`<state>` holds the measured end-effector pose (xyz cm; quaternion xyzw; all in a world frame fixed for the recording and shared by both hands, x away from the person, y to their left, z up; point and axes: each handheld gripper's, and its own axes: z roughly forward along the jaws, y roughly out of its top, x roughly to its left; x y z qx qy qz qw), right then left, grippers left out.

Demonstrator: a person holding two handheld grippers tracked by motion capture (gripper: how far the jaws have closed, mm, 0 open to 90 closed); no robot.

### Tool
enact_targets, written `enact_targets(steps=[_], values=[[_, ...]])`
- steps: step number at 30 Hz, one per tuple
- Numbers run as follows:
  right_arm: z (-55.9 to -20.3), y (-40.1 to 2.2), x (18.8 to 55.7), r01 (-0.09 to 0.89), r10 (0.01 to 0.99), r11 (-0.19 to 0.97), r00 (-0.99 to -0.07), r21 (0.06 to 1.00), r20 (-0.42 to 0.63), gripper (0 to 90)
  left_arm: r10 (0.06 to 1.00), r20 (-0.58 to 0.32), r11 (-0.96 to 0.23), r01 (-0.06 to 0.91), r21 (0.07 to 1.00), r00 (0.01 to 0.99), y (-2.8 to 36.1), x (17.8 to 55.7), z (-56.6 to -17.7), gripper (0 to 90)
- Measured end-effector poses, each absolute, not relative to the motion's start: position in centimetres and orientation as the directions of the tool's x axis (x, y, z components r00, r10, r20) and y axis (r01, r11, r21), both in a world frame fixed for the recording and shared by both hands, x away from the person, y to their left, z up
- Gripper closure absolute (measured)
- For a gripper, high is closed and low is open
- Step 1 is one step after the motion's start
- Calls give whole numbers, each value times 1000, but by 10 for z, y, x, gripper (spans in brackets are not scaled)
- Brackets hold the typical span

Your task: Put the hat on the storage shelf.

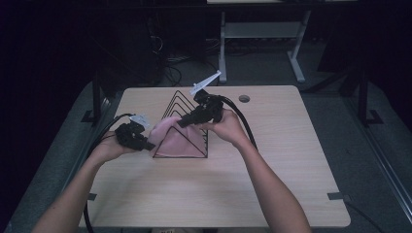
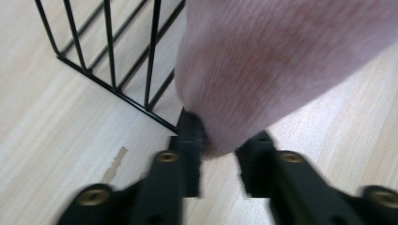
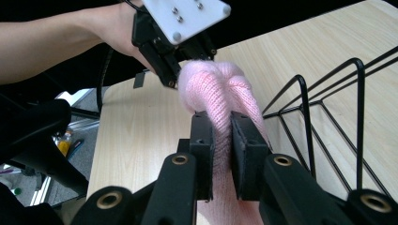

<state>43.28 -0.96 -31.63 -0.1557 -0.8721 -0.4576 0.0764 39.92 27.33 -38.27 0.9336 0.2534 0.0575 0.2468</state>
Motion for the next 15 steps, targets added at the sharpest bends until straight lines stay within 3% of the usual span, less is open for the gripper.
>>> enact_targets(steps=[4, 15], values=[[-317, -11, 433, 336, 203, 531, -942, 778, 268, 796, 504, -30, -751, 455, 479, 863, 273, 401, -384, 828], [-318, -16, 429, 345, 224, 521, -938, 780, 265, 701, 499, -25, -759, 451, 471, 866, 271, 399, -384, 800]])
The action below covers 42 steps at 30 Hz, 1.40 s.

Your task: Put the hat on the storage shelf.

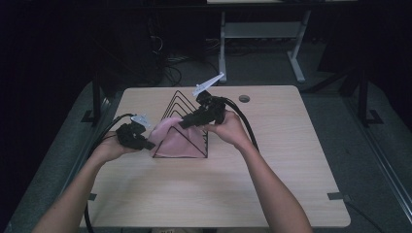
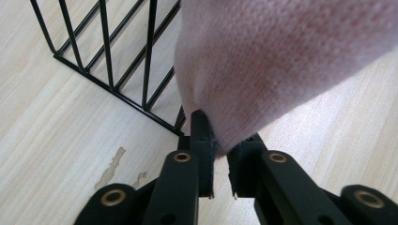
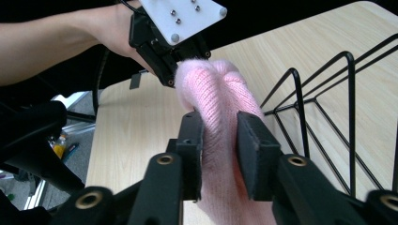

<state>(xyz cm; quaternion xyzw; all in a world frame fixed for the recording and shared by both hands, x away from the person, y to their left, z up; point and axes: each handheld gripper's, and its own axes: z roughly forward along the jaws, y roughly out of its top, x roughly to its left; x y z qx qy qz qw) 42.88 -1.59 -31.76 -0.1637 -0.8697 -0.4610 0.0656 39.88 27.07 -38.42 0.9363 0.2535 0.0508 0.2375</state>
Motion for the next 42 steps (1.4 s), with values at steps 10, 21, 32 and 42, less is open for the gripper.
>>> enact_targets(steps=[10, 21, 32, 42], values=[[-308, -38, 422, 362, 255, 454, -928, 814, 270, 546, 506, -5, -754, 445, 484, 863, 271, 393, -381, 602], [-317, -78, 421, 406, 337, 425, -900, 809, 275, 454, 513, 8, -749, 444, 492, 858, 270, 388, -375, 517], [-321, -113, 417, 443, 415, 398, -868, 803, 274, 366, 527, 6, -738, 454, 499, 850, 271, 381, -373, 442], [-325, -141, 413, 473, 478, 375, -835, 797, 271, 321, 548, 2, -722, 472, 506, 836, 280, 376, -371, 391]])
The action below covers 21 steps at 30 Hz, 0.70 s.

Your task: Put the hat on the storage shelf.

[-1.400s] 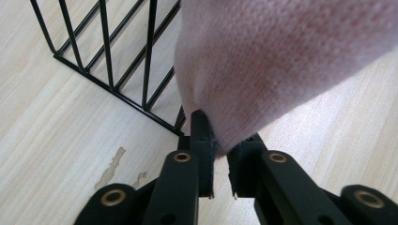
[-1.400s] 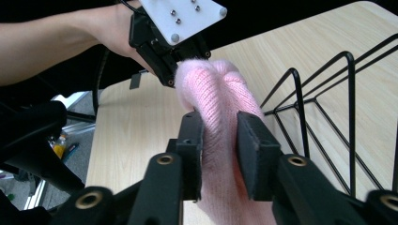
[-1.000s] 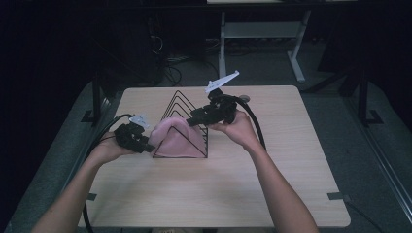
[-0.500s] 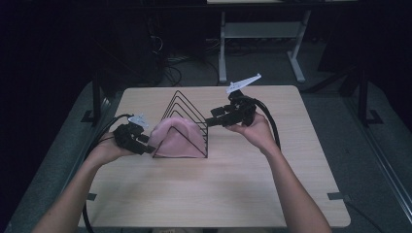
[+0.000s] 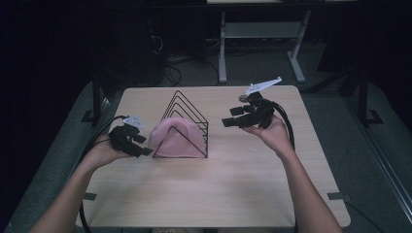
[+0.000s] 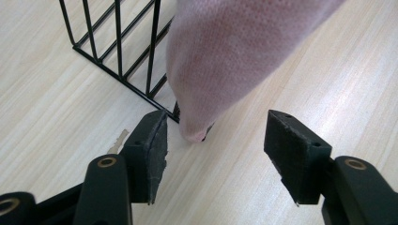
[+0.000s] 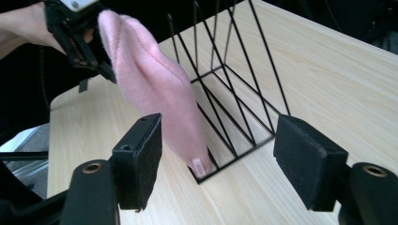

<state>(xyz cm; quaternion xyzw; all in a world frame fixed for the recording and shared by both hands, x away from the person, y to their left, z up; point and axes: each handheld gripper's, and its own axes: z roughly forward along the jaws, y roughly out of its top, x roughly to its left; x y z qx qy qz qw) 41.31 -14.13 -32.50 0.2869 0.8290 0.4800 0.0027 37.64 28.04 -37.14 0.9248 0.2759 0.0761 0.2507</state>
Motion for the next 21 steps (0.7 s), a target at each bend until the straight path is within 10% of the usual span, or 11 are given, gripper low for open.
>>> enact_targets(steps=[21], values=[[-361, -204, 389, 566, 594, 328, -746, 756, 300, 285, 594, -9, -684, 512, 519, 804, 296, 364, -382, 338]])
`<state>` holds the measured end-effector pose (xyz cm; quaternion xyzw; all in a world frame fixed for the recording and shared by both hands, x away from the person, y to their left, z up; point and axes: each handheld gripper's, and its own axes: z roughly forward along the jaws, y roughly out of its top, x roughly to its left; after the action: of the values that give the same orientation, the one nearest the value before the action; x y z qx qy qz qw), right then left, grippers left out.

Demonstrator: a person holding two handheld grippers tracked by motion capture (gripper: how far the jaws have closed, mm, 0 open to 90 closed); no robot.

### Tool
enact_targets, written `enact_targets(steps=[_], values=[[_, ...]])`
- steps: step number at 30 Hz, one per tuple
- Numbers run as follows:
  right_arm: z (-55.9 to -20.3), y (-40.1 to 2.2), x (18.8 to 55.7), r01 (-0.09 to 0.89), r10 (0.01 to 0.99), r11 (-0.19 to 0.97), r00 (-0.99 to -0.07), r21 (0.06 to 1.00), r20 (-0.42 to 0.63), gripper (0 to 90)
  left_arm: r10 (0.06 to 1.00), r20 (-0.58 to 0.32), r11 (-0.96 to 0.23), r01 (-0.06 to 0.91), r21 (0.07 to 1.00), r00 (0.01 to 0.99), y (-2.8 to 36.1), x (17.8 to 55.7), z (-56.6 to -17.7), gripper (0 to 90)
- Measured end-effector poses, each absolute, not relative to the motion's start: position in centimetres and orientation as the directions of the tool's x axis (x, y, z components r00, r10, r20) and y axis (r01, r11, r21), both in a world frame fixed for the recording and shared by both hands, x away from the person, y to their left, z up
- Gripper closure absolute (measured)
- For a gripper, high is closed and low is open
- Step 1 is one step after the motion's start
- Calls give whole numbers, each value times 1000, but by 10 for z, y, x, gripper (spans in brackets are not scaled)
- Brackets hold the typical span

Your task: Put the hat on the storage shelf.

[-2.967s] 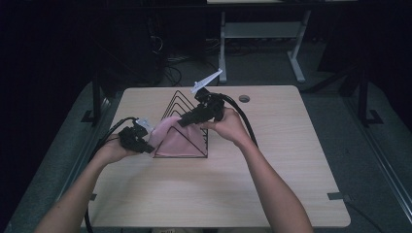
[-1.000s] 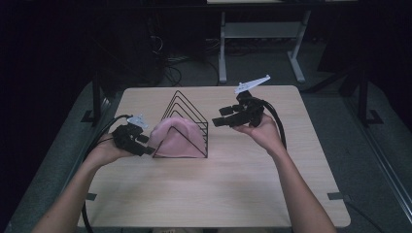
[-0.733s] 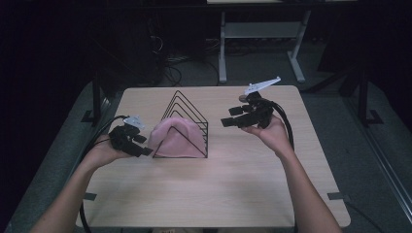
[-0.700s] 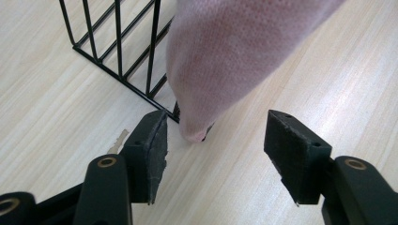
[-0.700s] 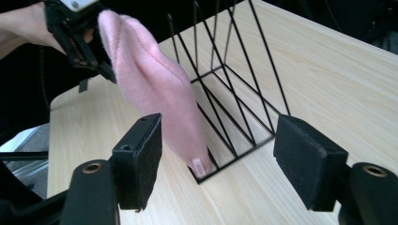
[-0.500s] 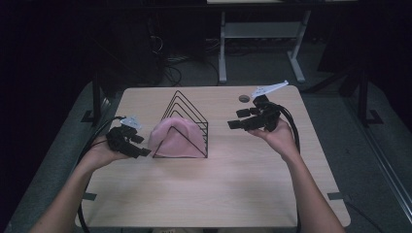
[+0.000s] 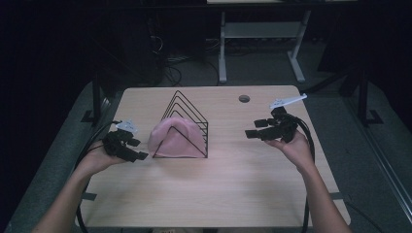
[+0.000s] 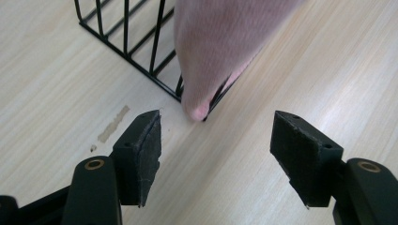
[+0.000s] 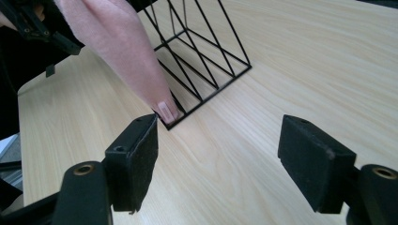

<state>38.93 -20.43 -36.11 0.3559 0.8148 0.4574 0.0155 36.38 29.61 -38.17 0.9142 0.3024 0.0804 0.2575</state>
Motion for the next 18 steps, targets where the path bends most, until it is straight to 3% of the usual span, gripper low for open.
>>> enact_targets(steps=[18], values=[[-389, -252, 366, 620, 654, 275, -681, 735, 329, 281, 611, -21, -655, 521, 547, 791, 297, 358, -387, 330]])
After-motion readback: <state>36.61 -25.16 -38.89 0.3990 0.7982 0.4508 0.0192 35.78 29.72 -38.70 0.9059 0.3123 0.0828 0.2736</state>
